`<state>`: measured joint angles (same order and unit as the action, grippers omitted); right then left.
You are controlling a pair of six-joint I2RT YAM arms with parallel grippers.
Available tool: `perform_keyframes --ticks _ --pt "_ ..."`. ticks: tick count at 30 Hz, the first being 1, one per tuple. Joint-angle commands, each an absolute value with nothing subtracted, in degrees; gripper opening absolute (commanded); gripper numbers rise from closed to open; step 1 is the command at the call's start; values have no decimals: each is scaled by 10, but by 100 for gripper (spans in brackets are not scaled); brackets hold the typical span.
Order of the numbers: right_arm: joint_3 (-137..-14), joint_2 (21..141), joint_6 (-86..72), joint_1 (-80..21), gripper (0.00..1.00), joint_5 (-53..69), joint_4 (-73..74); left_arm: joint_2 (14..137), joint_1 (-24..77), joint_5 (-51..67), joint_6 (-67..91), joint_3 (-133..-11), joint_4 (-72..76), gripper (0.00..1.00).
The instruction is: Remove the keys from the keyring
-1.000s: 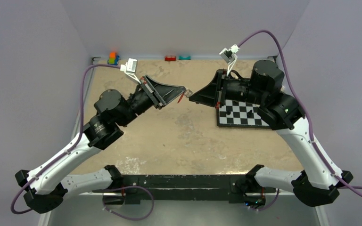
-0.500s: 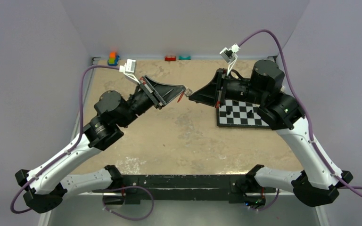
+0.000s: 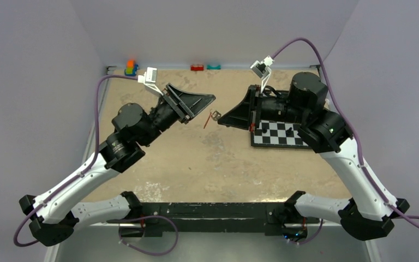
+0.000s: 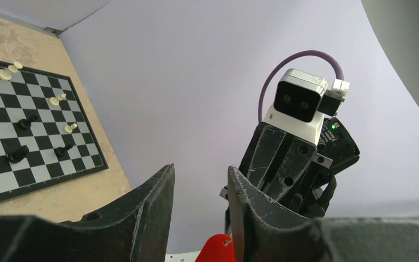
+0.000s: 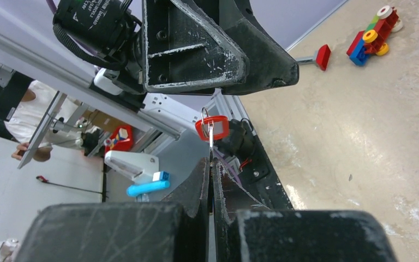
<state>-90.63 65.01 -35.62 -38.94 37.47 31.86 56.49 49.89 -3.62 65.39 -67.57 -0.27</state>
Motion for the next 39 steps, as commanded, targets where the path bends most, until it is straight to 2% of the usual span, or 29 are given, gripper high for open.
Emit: perform_keyframes --ticks 1,8,20,27,39 --pt "-906 638 -356 -391 0 391 311 560 498 -47 644 -686 16 45" --pt "-906 638 -357 -390 0 393 311 552 498 -49 613 -701 1 46" --pt "-911 638 -350 -391 0 391 326 548 481 -4 450 -798 -153 44" --pt "-915 640 -350 -390 0 389 334 560 460 66 387 -846 -223 40" --pt "-929 650 -351 -391 0 390 347 620 444 235 243 -969 -338 41"
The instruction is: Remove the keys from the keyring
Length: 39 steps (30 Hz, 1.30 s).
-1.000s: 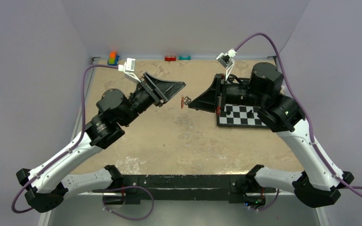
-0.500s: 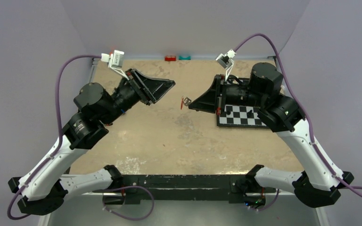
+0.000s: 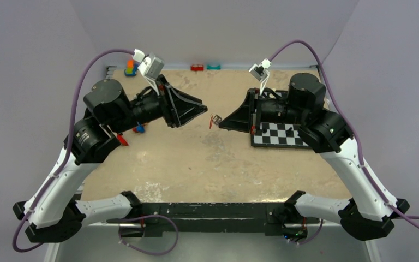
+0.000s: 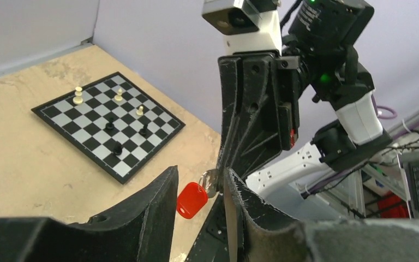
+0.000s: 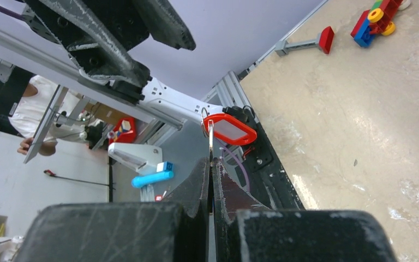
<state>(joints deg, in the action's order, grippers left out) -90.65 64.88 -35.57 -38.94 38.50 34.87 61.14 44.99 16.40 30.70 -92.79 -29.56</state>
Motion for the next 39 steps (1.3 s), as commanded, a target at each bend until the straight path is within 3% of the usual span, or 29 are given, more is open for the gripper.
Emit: perform_keyframes --ticks 1,15,28,39 --pt "-929 650 -352 -391 0 390 347 622 442 248 235 -975 -340 41" --pt "-921 642 -361 -391 0 394 341 691 381 434 220 -1072 -394 38" --pt "-925 642 -362 -391 0 398 336 812 365 511 172 -1251 -537 30" --pt "-923 638 -362 -390 0 397 332 824 364 519 125 -1253 -576 29"
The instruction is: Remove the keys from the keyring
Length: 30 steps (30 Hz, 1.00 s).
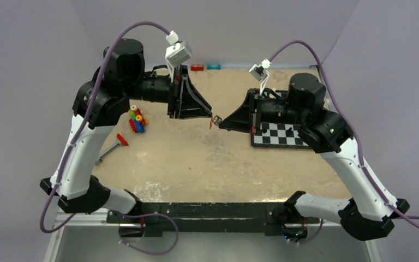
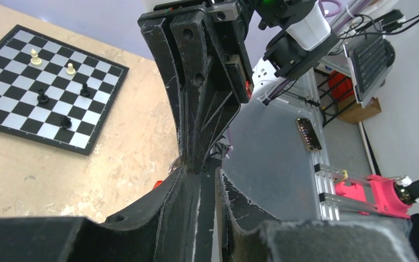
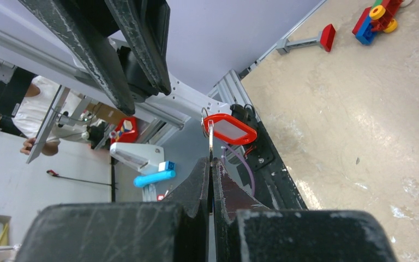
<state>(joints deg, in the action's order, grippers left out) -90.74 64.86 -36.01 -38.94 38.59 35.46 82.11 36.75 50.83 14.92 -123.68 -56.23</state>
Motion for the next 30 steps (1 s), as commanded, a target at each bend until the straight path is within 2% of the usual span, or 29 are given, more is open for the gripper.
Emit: perform_keyframes --ticks 1,6,25,30 --pt "-923 639 -362 -390 0 398 332 826 365 521 127 -1252 -576 28" --pt "-923 639 -364 -391 0 398 329 837 365 522 137 -1243 -565 21" --pt "-928 643 -367 -391 0 398 325 836 365 527 127 -1207 -563 15" --pt "-928 644 -367 -391 0 397 326 833 365 525 127 -1197 -562 9"
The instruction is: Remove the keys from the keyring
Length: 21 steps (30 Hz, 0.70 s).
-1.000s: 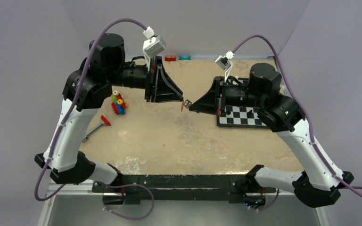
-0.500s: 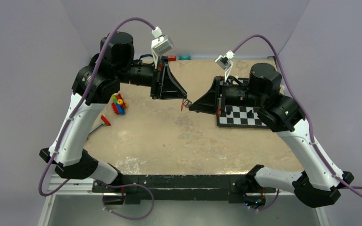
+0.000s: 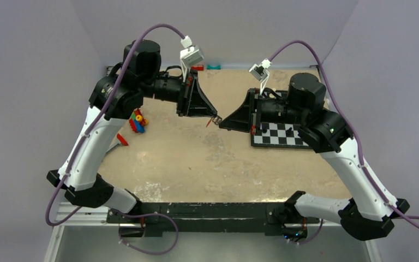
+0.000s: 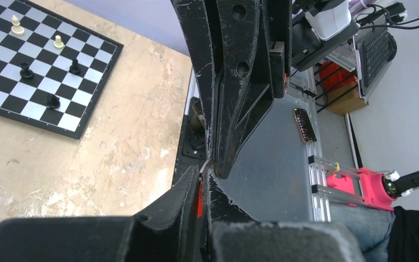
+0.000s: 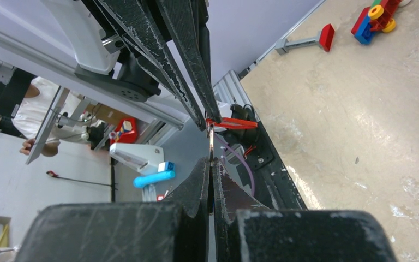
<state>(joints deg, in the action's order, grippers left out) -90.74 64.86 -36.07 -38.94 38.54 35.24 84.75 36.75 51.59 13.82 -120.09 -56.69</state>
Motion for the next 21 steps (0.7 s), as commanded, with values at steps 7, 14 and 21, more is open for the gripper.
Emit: perform_keyframes --ticks 7,14,21 --pt "-930 644 -365 -390 0 394 330 828 365 508 155 -1197 -559 0" --pt "-936 650 -366 -391 0 393 326 783 365 470 262 -1117 -474 0" --pt "-961 662 -367 -390 0 394 322 736 365 398 378 -1028 -379 0"
